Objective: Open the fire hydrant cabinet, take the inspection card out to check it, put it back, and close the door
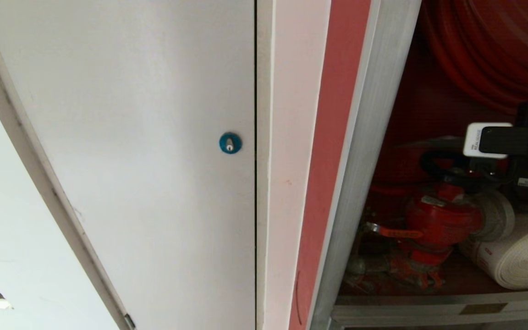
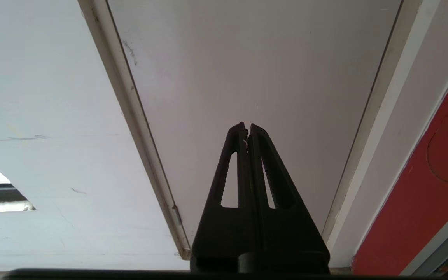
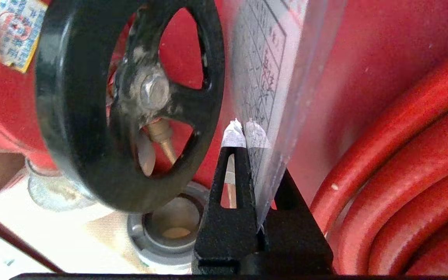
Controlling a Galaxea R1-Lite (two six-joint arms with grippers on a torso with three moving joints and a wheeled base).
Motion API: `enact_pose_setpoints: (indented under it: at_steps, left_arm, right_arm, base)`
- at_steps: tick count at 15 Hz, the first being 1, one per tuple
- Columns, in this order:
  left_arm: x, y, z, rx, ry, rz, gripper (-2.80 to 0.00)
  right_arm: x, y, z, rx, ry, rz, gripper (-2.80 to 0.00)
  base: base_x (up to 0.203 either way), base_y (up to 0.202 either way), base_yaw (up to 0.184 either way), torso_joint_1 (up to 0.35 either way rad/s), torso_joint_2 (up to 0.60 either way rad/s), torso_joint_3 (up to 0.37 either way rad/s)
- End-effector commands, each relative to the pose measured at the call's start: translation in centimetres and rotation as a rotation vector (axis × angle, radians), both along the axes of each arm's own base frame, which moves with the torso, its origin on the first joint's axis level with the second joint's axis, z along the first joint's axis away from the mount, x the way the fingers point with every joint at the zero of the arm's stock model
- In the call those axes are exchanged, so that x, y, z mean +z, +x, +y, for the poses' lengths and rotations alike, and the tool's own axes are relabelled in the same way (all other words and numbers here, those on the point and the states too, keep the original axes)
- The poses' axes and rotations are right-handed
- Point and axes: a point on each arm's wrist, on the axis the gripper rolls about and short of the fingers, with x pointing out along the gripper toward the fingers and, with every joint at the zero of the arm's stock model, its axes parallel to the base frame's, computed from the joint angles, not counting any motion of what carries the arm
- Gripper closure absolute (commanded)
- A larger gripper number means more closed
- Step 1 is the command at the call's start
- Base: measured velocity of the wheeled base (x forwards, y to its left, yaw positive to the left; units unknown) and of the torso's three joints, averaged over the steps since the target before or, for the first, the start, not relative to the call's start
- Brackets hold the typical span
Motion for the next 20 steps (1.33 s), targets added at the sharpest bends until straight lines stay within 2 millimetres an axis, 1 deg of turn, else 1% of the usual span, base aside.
enact_pose_setpoints:
  at_steps: [1, 2, 3, 6, 13, 20]
  left_arm:
    - [-0.2, 0.1, 0.0, 0.002, 0.001, 0.007, 0.0]
    - [-0.2, 0.1, 0.0, 0.0, 0.001, 0.007, 0.0]
    - [-0.2, 0.1, 0.0, 0.001, 0.001, 0.007, 0.0]
    - [-0.2, 0.1, 0.0, 0.001, 0.001, 0.007, 0.0]
    - [-0.2, 0.1, 0.0, 0.001, 0.001, 0.007, 0.0]
    - [-0.2, 0.1, 0.0, 0.002, 0.001, 0.007, 0.0]
  right_arm:
    - [-0.2, 0.0, 0.0, 0.011, -0.026, 0.008, 0.0]
    - [-0.2, 0.0, 0.0, 0.015, -0.031, 0.009, 0.0]
    - [-0.2, -0.1, 0.0, 0.017, -0.03, 0.009, -2.8]
    - [-0.4, -0.4, 0.0, 0.022, -0.028, 0.012, -2.8]
    - [-0.1, -1.8, 0.0, 0.024, -0.032, -0.002, -2.8]
    - [0.9, -3.4, 0.0, 0.035, -0.029, -0.037, -2.8]
  base:
    - [0.0, 0.0, 0.0, 0.0, 0.0, 0.0]
    - [0.0, 0.0, 0.0, 0.0, 0.0, 0.0]
    - [0.0, 0.0, 0.0, 0.0, 0.0, 0.0]
    - [0.0, 0.0, 0.0, 0.0, 0.0, 0.0]
    - [0.0, 0.0, 0.0, 0.0, 0.0, 0.0]
    - [0.0, 0.0, 0.0, 0.0, 0.0, 0.0]
